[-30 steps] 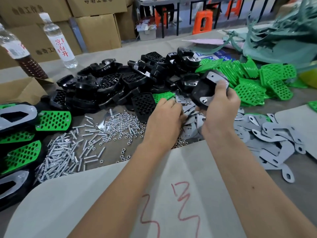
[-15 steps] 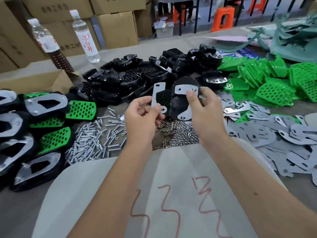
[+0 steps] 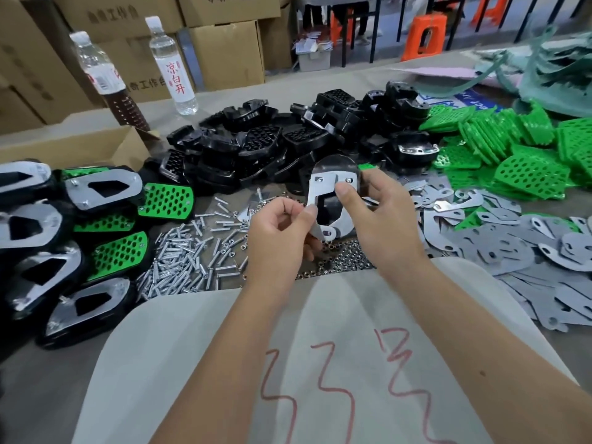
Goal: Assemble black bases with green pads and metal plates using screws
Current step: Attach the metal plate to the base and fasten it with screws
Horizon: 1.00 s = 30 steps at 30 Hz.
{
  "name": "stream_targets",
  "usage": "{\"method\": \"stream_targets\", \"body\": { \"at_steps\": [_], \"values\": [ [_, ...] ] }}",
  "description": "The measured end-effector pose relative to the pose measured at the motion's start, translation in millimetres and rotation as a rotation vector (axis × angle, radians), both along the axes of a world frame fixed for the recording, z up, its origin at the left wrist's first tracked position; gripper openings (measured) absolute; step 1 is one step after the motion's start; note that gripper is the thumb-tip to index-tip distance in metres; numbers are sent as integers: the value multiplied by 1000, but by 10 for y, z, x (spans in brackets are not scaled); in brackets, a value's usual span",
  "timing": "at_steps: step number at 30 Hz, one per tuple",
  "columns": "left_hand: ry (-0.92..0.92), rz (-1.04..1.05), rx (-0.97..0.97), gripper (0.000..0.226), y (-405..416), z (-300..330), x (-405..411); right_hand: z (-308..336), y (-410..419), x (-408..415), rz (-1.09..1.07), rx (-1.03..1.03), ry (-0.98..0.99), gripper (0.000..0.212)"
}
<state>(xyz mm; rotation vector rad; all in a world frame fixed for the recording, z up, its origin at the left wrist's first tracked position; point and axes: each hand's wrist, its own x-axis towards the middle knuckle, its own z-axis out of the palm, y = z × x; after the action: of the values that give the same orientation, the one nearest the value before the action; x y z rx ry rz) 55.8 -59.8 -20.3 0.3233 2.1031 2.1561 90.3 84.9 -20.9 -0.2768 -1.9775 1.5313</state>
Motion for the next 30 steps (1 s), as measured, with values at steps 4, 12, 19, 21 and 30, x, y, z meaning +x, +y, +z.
{"method": "stream_targets", "body": {
  "at_steps": [4, 12, 19, 21, 30],
  "values": [
    [131, 32, -141, 26, -13, -3, -4, 3, -8, 12, 7, 4, 6, 12],
    [220, 31, -251, 30, -95, -5, -64, -10, -16, 21, 120, -18, -9, 14],
    [276, 63, -264, 39, -159, 2, -112, -23, -18, 18, 136, 5, -25, 14],
    [271, 93, -261, 43, -155, -13, -116, -24, -11, 20, 139, 3, -20, 14],
    [95, -97, -33, 25, -215, 1, -168, 19, 24, 60, 314, -108, -16, 19]
  ]
}}
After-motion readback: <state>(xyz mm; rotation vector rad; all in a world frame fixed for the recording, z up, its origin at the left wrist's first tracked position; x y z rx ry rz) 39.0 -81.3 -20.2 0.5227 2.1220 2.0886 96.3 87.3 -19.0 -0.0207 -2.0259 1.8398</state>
